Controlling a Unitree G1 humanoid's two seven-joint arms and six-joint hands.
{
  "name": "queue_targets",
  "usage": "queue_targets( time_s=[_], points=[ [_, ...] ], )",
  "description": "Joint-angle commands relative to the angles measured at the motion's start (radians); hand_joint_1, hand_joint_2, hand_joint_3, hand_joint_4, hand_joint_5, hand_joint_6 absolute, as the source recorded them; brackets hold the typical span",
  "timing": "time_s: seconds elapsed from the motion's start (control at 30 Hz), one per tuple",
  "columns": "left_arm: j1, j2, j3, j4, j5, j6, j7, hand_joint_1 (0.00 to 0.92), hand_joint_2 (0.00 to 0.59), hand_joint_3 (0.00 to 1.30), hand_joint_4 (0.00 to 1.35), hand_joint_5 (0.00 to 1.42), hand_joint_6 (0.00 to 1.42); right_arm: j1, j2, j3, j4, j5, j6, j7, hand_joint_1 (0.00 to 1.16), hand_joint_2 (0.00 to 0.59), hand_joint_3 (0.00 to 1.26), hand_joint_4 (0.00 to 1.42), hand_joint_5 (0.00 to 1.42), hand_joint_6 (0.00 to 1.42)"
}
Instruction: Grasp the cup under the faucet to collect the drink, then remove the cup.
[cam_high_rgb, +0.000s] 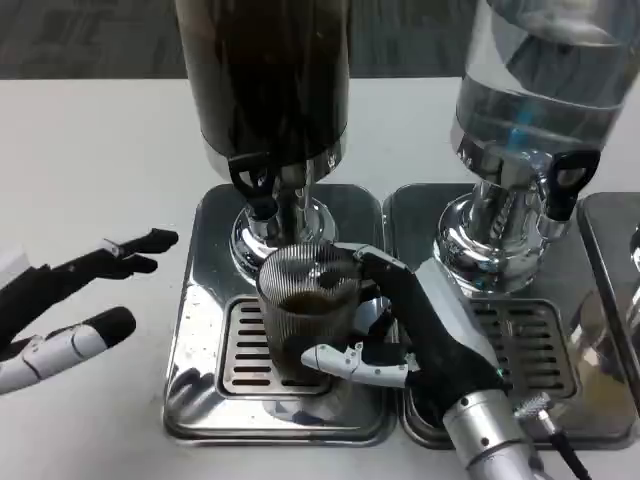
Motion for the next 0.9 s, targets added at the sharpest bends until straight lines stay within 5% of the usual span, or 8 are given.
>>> queue_targets(
  time_s=[0.03, 0.9],
  points=[
    [0.0, 0.027, -0.025, 0.017, 0.054, -0.092, 0.015, 0.0, 0.155, 0.09, 0.01, 0.09, 0.15, 0.004, 0.005, -0.013, -0.032, 0.01, -0.014, -0.012, 0.75, 0.272, 0.36, 0.46, 0.64, 0.97],
    [-0.007, 0.081, -0.121, 0.072, 0.24, -0.273, 0.152, 0.0, 0.089, 0.0, 0.0, 0.0, 0.01, 0.046, -0.004, -0.042, -0.092, 0.023, -0.025, -0.008, 0.7, 0.302, 0.37, 0.47, 0.66, 0.99]
  ],
)
